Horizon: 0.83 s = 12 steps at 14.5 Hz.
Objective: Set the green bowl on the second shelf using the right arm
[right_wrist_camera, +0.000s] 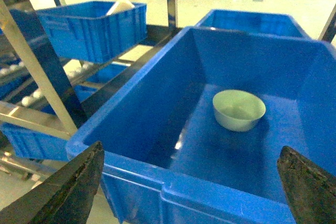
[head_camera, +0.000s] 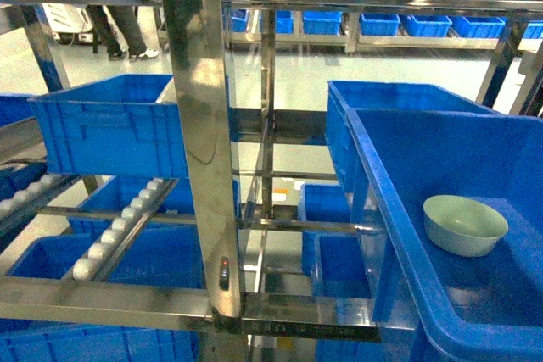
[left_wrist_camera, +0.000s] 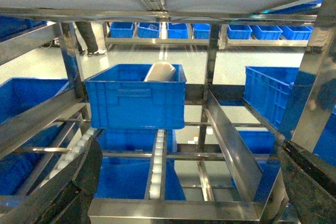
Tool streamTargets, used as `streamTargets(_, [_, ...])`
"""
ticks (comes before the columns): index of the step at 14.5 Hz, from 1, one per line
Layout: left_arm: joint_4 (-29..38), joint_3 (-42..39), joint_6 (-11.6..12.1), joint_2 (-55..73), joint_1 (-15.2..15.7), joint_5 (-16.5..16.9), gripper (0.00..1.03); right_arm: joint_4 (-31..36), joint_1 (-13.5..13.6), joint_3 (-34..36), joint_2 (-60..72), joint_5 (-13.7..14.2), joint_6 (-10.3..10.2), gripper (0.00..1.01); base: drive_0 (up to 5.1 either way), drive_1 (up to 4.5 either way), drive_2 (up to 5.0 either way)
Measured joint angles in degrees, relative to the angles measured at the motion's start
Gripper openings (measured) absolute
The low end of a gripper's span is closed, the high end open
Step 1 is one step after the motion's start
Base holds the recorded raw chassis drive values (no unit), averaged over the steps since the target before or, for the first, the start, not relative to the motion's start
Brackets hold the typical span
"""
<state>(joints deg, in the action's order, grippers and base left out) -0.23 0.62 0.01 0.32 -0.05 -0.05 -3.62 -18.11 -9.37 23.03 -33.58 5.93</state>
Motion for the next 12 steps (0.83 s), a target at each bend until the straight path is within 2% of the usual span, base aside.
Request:
streamTargets(1, [0.02,0.00,0.02,0.00,0.00,0.00,0.98,-2.45,-3.30,-1.01,-4.28,-2.43,-0.22,0.98,0.0,0.00,0.0])
streamTargets(2, [0.00,0.00,0.02,0.00,-0.02,0.00,0.98,-2.38,-3.52,-1.68,-4.26,-2.54,-0.37,0.98,0.0,0.00,0.0])
streamTargets(3, [0.02,0.00,0.00,0.00,0.00,-0.02,0.98,4.61,-0.96,0.55,-5.81,3.30,-1.90,0.92,0.0,0.00,0.0])
streamTargets(4, [-0.02,0.00,0.02,0.00,0.00,-0.02,0.98,4.15,3.26,3.80,-12.72,12.76,-3.76,0.77,0.0,0.00,0.0])
streamTargets(5, [0.00,0.00,0.00,0.00,0.00,-0.09,0.98,3.67,4.76,5.20,-17.46,18.18,-4.46,0.66,0.0,0.00,0.0])
streamTargets(6, [0.00,0.00,0.02,0.00,0.00,0.04,0.98,4.11,5.86,5.22,-18.47,21.29,-4.90,0.57,0.0,0.00,0.0])
streamTargets(7, [0.04,0.00,0.02,0.00,0.00,0.00,0.98,4.04,7.39,5.22,-18.73,22.69,-5.07,0.48,0.0,0.00,0.0])
streamTargets(8, [-0.02,0.00,0.02,0.00,-0.02,0.00,0.98,3.37,9.88,5.73,-19.10,25.03,-5.09,0.33,0.0,0.00,0.0])
streamTargets(9, [0.00,0.00,0.02,0.00,0.00,-0.07,0.98,3.15,14.82,6.16,-20.00,31.01,-5.35,0.22,0.0,0.00,0.0])
streamTargets(10, [-0.07,0.00,0.00,0.00,0.00,-0.07,0.98,3.19,17.92,6.34,-20.28,32.35,-5.33,0.13,0.0,0.00,0.0])
streamTargets(11, [0.07,0.00,0.00,0.00,0.00,0.00,0.98,3.23,18.51,6.36,-20.41,32.54,-5.31,0.02,0.0,0.00,0.0])
streamTargets(12, [0.00,0.00,0.02,0.00,0.00,0.00,0.98,3.26,18.29,6.69,-20.68,33.64,-5.46,0.02,0.0,0.00,0.0])
